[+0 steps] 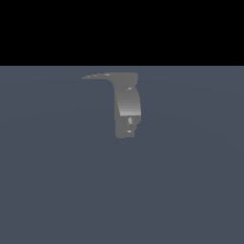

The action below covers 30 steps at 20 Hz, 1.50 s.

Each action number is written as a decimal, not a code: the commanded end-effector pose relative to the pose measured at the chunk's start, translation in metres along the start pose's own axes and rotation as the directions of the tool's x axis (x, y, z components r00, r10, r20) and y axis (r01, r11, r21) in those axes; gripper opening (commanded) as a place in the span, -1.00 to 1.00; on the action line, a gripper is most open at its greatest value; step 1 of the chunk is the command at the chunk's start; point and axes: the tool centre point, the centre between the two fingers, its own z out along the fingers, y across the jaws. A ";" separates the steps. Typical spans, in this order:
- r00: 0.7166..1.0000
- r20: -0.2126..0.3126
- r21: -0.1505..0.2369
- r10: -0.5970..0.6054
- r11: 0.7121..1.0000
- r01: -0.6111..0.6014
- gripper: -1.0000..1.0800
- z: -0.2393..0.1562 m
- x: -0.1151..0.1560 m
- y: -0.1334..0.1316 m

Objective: Turn on the faucet by rotating a designated handle.

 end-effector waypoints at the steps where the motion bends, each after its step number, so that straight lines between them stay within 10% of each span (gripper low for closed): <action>1: 0.999 0.000 0.001 0.052 0.999 -0.052 -1.00 0.008 0.006 -0.013; 15: 0.947 -0.001 0.003 0.322 0.947 -0.322 -1.00 0.049 0.054 -0.072; 30: 0.814 -0.005 0.001 0.581 0.814 -0.581 -1.00 0.092 0.121 -0.117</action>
